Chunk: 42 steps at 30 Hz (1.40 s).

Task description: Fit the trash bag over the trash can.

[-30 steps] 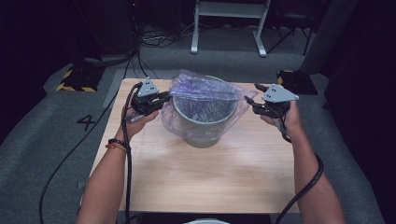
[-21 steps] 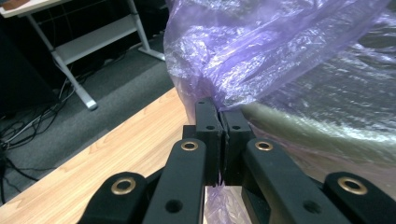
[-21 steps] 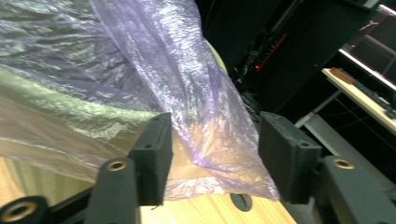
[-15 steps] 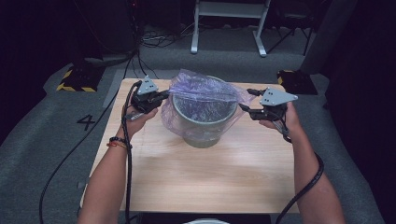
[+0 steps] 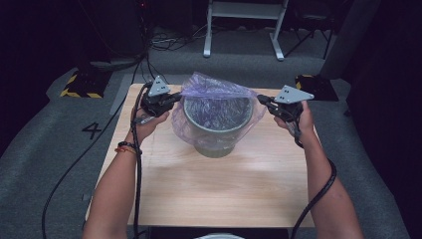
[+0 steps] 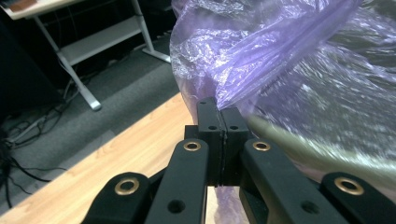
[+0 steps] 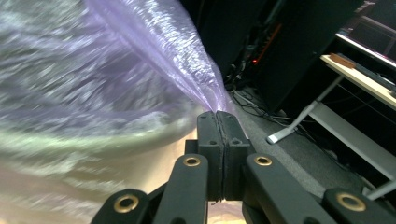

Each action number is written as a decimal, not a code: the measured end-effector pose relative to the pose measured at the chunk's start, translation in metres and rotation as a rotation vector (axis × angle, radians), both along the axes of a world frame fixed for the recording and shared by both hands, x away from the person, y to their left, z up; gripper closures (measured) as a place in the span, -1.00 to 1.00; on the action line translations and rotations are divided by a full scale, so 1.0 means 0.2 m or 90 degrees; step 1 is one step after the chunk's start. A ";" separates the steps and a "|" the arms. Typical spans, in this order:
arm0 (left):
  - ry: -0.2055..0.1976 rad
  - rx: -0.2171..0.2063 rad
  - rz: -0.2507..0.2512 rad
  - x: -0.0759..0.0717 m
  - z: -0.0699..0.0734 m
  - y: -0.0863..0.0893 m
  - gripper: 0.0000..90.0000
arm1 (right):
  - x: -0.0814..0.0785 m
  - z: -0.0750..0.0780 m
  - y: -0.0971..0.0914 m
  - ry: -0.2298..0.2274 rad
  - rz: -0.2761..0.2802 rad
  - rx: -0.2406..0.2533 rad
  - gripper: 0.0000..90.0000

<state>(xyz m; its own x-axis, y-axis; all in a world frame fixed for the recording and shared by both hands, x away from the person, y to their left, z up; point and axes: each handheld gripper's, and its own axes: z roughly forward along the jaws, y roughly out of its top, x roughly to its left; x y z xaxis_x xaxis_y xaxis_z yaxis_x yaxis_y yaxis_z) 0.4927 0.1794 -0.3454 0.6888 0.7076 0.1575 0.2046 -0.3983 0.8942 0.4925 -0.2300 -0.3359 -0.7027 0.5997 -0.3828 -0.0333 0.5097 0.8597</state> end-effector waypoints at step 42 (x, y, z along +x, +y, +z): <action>0.126 -0.055 0.042 0.26 -0.23 -0.10 0.99 | 0.28 -0.31 0.09 0.186 -0.131 0.105 1.00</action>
